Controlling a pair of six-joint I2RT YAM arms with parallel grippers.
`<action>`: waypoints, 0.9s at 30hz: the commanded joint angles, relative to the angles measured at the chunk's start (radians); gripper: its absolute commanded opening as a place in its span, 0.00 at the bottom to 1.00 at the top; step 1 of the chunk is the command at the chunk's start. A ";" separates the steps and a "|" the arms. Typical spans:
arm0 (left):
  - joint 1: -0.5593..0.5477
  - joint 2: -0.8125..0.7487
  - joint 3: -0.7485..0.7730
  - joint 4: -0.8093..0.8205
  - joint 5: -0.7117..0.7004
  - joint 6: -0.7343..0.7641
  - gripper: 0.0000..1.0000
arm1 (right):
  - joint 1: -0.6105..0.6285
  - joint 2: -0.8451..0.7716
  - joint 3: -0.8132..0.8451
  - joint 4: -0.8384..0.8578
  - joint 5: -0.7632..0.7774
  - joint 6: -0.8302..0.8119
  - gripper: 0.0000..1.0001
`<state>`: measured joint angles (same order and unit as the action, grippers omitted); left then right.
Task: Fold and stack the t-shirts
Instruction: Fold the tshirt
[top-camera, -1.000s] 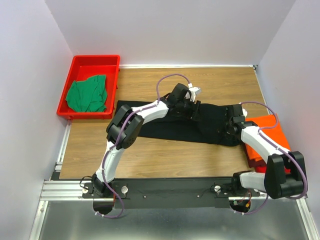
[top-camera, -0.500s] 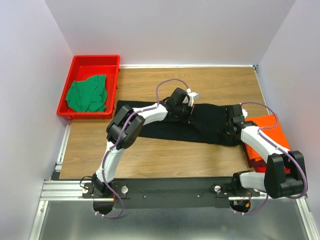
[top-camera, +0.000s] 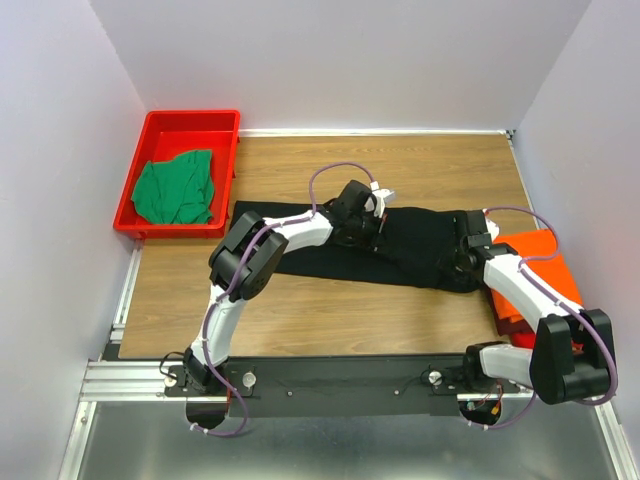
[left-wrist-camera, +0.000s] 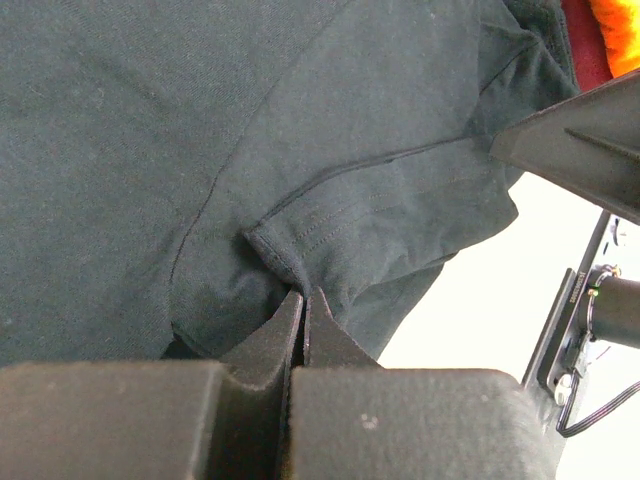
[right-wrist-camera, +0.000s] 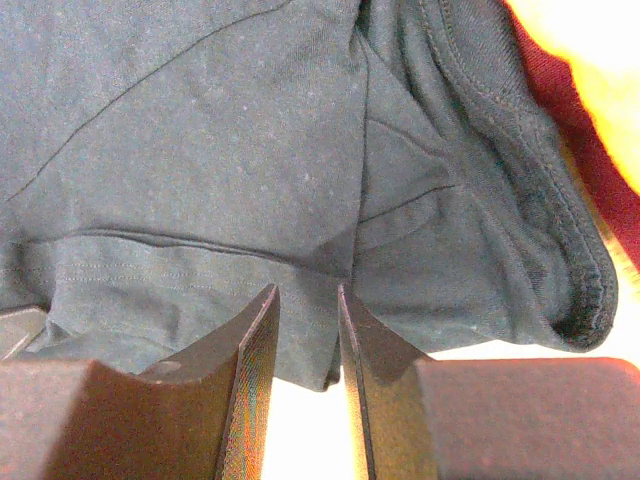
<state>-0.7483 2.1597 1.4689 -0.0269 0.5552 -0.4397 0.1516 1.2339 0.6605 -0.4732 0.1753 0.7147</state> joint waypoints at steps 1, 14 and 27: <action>-0.010 -0.054 -0.016 0.021 0.011 -0.011 0.00 | 0.009 0.009 -0.010 -0.028 -0.002 0.032 0.37; -0.010 -0.066 -0.022 0.044 0.017 -0.022 0.00 | 0.008 0.027 -0.018 -0.027 -0.026 0.034 0.34; -0.010 -0.100 -0.044 0.050 0.012 -0.025 0.00 | 0.009 -0.062 0.007 -0.034 -0.036 0.011 0.01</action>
<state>-0.7483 2.1128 1.4406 0.0040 0.5552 -0.4595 0.1516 1.2217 0.6563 -0.4797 0.1326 0.7399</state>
